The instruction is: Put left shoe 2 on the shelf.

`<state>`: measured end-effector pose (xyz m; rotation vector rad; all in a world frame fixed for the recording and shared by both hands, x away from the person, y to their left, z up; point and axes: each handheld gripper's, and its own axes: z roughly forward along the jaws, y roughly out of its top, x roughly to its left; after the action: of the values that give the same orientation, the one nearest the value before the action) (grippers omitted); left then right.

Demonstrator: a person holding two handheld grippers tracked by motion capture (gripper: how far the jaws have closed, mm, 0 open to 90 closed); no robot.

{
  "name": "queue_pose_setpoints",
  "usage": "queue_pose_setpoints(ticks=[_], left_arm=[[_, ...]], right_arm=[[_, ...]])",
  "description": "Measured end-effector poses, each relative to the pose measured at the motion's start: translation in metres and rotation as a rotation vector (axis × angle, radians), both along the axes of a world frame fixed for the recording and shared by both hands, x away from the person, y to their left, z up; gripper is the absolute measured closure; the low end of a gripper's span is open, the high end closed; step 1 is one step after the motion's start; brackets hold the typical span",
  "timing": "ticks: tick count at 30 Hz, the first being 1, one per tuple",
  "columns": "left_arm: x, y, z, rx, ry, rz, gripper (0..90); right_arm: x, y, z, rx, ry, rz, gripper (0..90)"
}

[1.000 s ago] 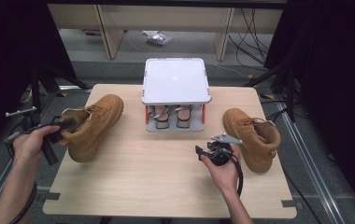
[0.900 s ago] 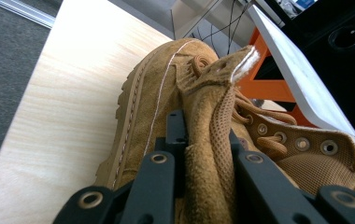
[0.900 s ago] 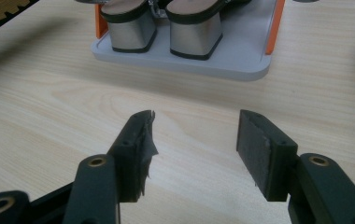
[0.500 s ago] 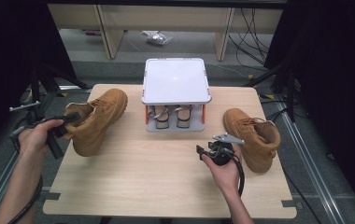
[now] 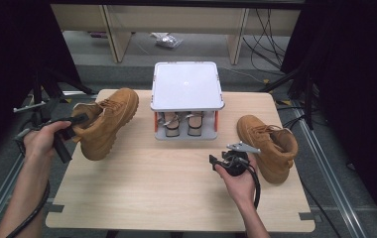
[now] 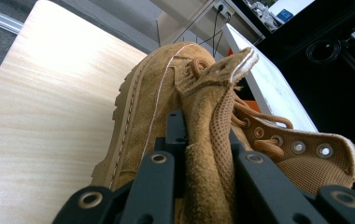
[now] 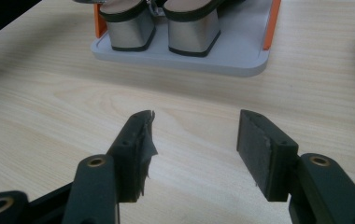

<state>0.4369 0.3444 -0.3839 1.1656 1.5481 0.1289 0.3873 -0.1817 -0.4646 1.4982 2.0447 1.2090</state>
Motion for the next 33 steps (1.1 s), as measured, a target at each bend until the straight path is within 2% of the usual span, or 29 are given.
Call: queue_pose_setpoints(ticks=[2,4,5,7,9,10,13,14,17,18,22,23,25,26,30,33], left_arm=[[0.001,0.000,0.001,0.006,-0.006,-0.004,80.9],[0.003,-0.001,0.002,-0.011,-0.009,-0.003,80.9],[0.003,-0.001,0.003,-0.002,-0.008,-0.004,80.8],[0.004,-0.002,0.003,-0.010,-0.014,-0.004,80.9],[0.005,-0.003,0.004,-0.004,-0.011,-0.002,80.9],[0.006,-0.003,0.004,-0.010,-0.014,-0.004,80.8],[0.008,-0.005,0.006,-0.009,-0.014,-0.001,80.8],[0.008,-0.005,0.006,-0.005,-0.012,-0.001,80.9],[0.011,-0.007,0.007,-0.013,-0.018,0.001,80.9],[0.011,-0.007,0.007,-0.012,-0.018,0.001,80.8],[0.014,-0.008,0.009,-0.017,-0.018,0.004,80.8],[0.015,-0.009,0.010,-0.016,-0.017,0.005,80.8],[0.016,-0.009,0.011,-0.020,-0.018,0.001,80.7],[0.017,-0.010,0.012,-0.022,-0.021,0.001,80.7],[0.019,-0.011,0.015,-0.022,-0.037,-0.007,80.7],[0.022,-0.013,0.018,-0.023,-0.033,0.000,80.7]], right_arm=[[0.000,0.000,0.000,-0.002,0.000,0.000,46.5],[0.000,0.001,0.000,-0.007,0.003,-0.003,46.5],[0.000,0.001,-0.001,-0.007,0.002,-0.003,46.5],[-0.001,0.001,0.000,-0.019,0.010,-0.007,46.5],[0.000,0.002,-0.001,0.003,0.010,-0.004,46.5],[-0.003,0.004,0.000,0.022,0.034,-0.025,46.5],[-0.003,0.003,0.001,-0.002,0.030,-0.020,46.5],[-0.003,0.004,0.000,0.024,0.028,-0.025,46.6],[-0.002,0.003,0.000,0.016,0.024,-0.021,46.5],[0.000,0.000,-0.001,-0.003,0.004,-0.005,46.6],[0.000,0.000,-0.001,-0.003,0.005,-0.004,46.6],[-0.001,0.000,0.000,-0.017,0.012,-0.007,46.5],[-0.001,0.002,-0.001,0.010,0.012,-0.003,46.5],[-0.003,0.004,-0.001,0.031,0.035,-0.024,46.5],[-0.002,0.004,-0.002,0.019,0.029,-0.016,46.5],[-0.001,0.003,-0.002,0.008,0.015,-0.009,46.6]])
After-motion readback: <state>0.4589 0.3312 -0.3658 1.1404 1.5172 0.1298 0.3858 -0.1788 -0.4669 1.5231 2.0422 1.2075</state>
